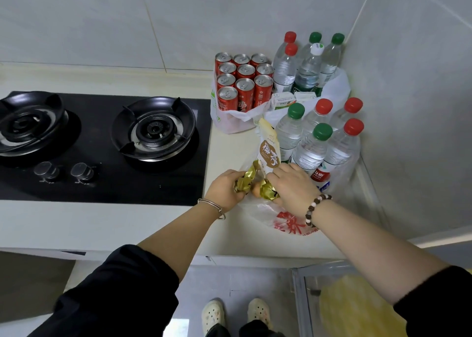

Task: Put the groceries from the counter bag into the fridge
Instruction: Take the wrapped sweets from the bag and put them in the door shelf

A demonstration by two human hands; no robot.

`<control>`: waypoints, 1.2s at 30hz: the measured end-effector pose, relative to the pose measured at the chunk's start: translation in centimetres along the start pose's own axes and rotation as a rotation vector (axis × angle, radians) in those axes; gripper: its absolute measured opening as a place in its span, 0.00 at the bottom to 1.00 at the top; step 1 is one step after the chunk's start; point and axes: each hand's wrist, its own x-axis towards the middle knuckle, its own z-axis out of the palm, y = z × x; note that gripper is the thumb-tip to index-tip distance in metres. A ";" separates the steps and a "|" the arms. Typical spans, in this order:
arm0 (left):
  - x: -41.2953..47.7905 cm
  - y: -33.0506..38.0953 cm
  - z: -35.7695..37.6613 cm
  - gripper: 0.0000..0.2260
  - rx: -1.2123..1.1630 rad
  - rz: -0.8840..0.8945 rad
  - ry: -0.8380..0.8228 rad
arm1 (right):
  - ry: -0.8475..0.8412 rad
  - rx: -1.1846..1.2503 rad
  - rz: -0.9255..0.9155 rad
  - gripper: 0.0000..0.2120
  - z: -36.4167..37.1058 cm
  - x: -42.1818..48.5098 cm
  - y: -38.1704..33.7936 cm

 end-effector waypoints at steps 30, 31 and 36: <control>-5.7 -0.2 -11.9 0.07 -1.075 -0.475 0.331 | 0.199 0.874 0.326 0.15 -9.5 6.0 -7.0; -7.1 -0.7 -12.9 0.07 -1.042 -0.472 0.370 | 0.198 0.898 0.280 0.16 -10.2 6.7 -8.2; -15.9 -1.4 -17.2 0.05 -0.805 -0.520 0.698 | 0.188 0.933 0.003 0.14 -14.0 9.0 -15.8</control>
